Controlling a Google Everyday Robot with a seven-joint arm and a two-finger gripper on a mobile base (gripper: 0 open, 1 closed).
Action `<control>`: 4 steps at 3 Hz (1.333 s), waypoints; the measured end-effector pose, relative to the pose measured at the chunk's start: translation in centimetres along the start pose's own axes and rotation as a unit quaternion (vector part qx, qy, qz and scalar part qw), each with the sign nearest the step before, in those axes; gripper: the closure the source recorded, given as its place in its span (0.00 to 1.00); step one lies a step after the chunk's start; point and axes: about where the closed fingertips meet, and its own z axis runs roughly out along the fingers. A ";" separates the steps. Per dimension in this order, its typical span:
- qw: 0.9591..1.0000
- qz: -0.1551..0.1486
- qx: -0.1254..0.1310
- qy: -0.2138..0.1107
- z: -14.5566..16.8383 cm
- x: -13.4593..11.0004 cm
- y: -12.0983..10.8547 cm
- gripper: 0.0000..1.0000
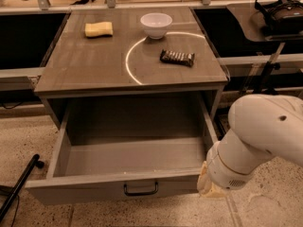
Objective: Close top drawer
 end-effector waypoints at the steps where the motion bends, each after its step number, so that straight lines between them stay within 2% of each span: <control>1: 1.000 0.012 -0.004 0.017 3.6 1.6 0.5 1.00; 2: 0.999 0.028 0.003 0.026 7.2 2.9 -0.5 1.00; 3: 0.999 0.043 0.020 0.026 8.8 3.4 -2.1 1.00; 4: 0.998 0.045 0.026 0.025 9.1 3.3 -2.7 1.00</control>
Offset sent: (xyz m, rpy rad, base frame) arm 0.0034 -0.0136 -0.1094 -0.0706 0.0097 -0.0729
